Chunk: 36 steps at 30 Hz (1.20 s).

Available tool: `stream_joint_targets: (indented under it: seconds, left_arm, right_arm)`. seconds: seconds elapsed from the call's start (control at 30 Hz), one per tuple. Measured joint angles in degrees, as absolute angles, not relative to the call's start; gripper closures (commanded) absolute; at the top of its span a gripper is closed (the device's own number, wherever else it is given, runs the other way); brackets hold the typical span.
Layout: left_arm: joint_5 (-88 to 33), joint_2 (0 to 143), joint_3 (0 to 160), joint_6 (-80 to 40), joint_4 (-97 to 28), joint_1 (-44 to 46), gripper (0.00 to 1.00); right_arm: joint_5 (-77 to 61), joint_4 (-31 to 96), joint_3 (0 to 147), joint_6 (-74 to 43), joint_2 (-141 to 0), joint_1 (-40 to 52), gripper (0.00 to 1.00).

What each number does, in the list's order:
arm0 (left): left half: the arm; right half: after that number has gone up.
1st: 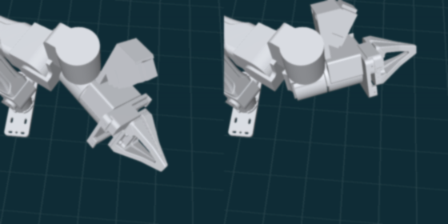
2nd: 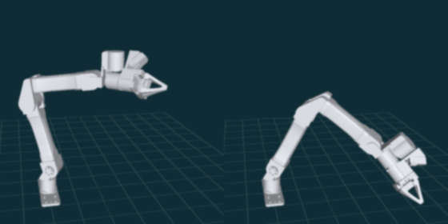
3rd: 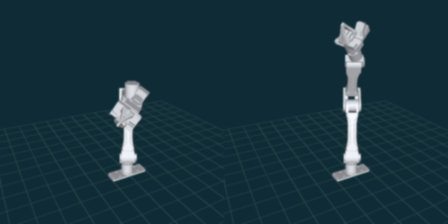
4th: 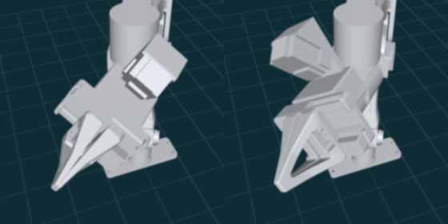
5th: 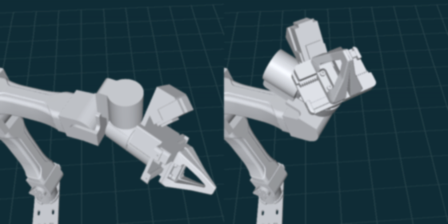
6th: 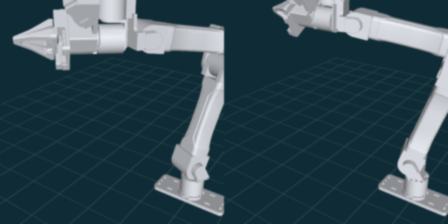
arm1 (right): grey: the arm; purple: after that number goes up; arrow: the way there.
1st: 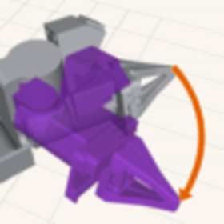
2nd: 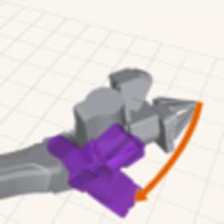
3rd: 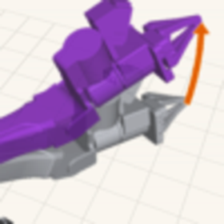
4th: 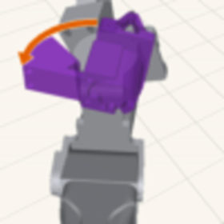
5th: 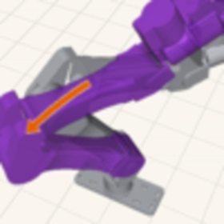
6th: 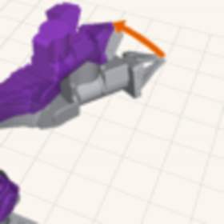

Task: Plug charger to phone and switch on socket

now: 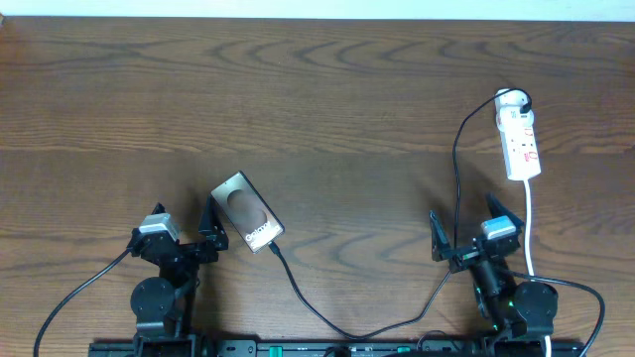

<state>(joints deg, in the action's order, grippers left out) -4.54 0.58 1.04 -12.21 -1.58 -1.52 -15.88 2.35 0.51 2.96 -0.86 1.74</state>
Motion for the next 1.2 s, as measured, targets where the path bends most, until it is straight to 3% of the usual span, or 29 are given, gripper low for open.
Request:
stream_joint_targets:
  seconds: [0.43,1.2]
  left_arm:
    - [-4.5,0.6,1.0,-12.2,-1.6,-1.5,0.09]
    - [-4.5,0.6,1.1,-12.2,-1.6,-1.5,0.09]
  right_arm:
    - [1.1,4.0,0.5,-3.5,-0.8,1.7,0.01]
    - [1.9,4.0,0.4,-3.2,-0.8,0.8,0.01]
